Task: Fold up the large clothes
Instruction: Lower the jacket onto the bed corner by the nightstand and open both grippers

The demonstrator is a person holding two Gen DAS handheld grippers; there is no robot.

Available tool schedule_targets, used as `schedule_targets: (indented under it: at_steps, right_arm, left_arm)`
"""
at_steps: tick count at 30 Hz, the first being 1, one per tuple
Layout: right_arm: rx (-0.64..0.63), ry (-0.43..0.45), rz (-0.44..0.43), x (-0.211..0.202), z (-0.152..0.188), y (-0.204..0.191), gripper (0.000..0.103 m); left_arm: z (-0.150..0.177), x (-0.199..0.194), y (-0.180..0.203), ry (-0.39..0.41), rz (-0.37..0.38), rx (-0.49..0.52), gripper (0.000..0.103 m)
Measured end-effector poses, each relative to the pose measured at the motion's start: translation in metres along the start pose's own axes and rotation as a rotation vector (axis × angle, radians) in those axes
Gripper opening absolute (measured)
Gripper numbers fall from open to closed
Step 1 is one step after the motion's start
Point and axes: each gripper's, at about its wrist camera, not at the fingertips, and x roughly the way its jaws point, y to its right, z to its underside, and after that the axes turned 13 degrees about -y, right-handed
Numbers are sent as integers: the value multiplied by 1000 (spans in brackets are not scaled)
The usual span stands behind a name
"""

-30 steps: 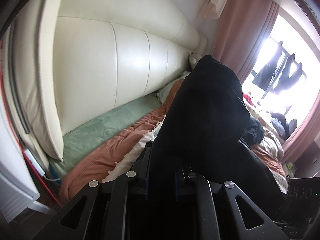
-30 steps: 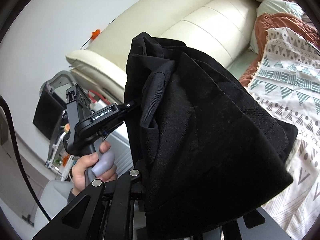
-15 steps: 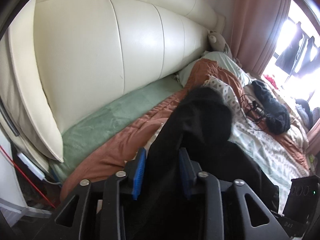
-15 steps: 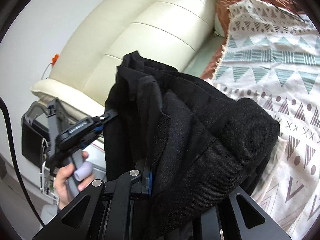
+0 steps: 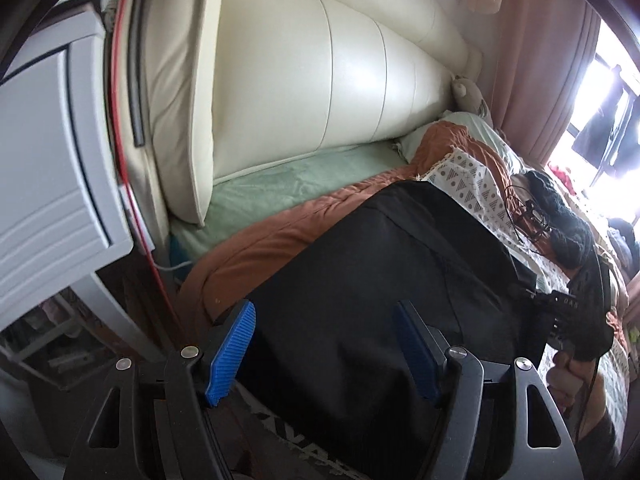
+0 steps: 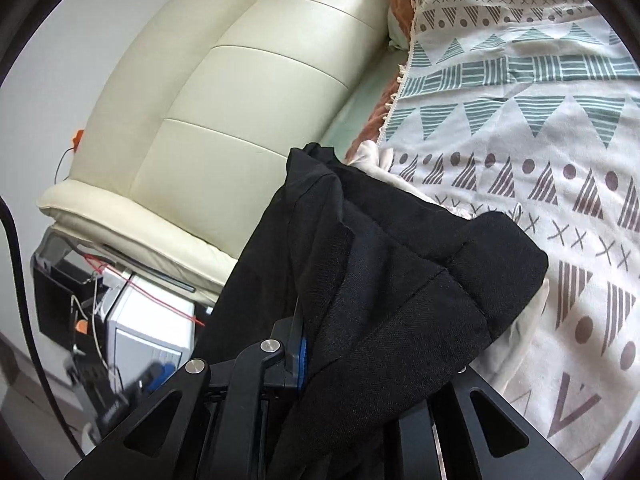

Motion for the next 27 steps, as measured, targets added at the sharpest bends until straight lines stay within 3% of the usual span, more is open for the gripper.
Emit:
schedule_targets:
  at_steps: [6,11,15,20,22,27]
  right_arm:
    - [11,-17,36,8,-4,17,14]
    - [2,-26,45,9,-5,23,17]
    - [-21,-54,90,2,0,19,46]
    - [-1,-38,78,-23,13,17,54]
    - [-9,-34,63,-31,24,12,73]
    - [-91,-40,88,-40,48,-12,76]
  left_arm:
    - [38,4,-11,8,19,-64,72]
    - [56,21,-7,-44,60,-73,72]
    - [62,30,-7,-64,92,-100,72]
    - [70,24,-1,-26,113,-97,72]
    - [71,25,4,-22,104,-100,72]
    - [75,28,12,-45,136,-125,72]
